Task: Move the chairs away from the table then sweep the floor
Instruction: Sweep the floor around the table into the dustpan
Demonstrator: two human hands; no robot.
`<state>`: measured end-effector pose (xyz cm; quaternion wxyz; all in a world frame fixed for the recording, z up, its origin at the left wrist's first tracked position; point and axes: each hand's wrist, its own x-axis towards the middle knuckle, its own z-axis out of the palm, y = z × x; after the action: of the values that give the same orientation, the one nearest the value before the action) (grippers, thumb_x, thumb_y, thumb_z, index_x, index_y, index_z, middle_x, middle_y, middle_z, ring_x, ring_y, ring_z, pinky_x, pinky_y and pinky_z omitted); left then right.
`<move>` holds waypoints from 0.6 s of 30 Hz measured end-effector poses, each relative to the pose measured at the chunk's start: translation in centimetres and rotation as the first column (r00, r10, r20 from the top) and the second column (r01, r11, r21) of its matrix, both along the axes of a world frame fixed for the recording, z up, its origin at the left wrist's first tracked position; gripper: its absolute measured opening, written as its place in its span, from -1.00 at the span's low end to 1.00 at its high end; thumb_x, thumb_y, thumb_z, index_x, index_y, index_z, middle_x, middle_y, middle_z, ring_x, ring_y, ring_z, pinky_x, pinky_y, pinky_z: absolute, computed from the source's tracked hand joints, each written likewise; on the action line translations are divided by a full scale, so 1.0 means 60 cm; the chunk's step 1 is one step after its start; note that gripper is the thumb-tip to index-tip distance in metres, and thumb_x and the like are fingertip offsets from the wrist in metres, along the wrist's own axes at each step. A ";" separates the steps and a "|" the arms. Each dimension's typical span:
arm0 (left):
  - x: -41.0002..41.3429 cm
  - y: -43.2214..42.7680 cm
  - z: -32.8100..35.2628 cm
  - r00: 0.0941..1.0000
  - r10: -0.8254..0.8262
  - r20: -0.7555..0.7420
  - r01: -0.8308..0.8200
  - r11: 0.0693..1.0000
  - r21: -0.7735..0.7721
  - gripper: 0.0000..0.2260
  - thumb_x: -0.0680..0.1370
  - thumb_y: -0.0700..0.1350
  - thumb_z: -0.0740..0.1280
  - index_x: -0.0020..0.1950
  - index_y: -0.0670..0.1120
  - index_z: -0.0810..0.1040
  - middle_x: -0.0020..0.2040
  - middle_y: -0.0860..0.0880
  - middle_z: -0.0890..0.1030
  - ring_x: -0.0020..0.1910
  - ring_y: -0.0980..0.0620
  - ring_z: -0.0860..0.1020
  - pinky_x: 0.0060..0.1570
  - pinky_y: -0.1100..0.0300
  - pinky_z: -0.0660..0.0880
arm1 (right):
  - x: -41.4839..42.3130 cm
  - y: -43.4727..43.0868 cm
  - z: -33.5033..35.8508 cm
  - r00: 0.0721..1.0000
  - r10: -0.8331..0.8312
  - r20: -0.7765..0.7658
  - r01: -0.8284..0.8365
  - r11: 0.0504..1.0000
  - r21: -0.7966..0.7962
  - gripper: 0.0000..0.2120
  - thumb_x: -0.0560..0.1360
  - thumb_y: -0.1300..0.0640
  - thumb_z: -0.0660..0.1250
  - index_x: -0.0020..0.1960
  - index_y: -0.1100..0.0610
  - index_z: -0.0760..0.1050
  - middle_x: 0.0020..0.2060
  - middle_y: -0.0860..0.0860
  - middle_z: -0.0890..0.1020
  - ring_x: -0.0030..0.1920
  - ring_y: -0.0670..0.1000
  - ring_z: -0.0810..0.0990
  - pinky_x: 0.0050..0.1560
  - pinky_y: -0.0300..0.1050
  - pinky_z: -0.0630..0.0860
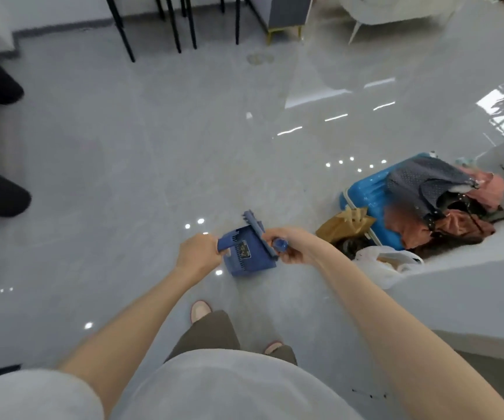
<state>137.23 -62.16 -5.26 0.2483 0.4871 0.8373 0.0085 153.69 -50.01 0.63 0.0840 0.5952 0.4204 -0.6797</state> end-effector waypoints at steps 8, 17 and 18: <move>-0.288 -0.012 0.007 0.932 0.352 0.083 -0.358 0.931 0.073 -0.71 0.52 0.13 0.29 -0.13 -0.09 0.59 -0.17 -0.07 0.65 -0.12 -0.12 0.59 -0.27 0.18 0.36 | -0.320 0.029 0.015 0.986 0.157 -0.060 -0.155 0.988 0.025 -0.87 0.40 0.27 0.45 -0.17 0.23 0.48 -0.35 0.09 0.48 -0.48 -0.04 0.50 -0.48 -0.25 0.56; -0.546 -0.043 -0.016 0.769 0.636 0.064 -0.638 0.759 0.130 -0.72 0.48 0.12 0.20 0.07 0.12 0.61 -0.25 -0.02 0.64 -0.33 -0.05 0.45 -0.49 0.26 0.21 | -0.634 0.047 0.007 0.937 0.328 -0.118 -0.323 0.944 0.062 -0.85 0.41 0.41 0.36 -0.27 0.26 0.43 -0.41 0.14 0.48 -0.57 -0.01 0.56 -0.45 -0.19 0.61; -0.577 -0.040 -0.019 0.742 0.666 0.071 -0.669 0.733 0.123 -0.75 0.49 0.10 0.22 0.04 0.08 0.62 -0.29 -0.03 0.61 -0.33 -0.05 0.45 -0.47 0.25 0.22 | -0.675 0.053 0.001 0.931 0.346 -0.120 -0.340 0.938 0.063 -0.85 0.41 0.41 0.35 -0.27 0.26 0.43 -0.40 0.15 0.48 -0.56 -0.01 0.55 -0.49 -0.21 0.59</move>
<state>102.58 -64.57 -6.39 0.2033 0.1704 0.9506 0.1613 113.17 -46.80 0.68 0.1618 0.4691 0.5362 -0.6828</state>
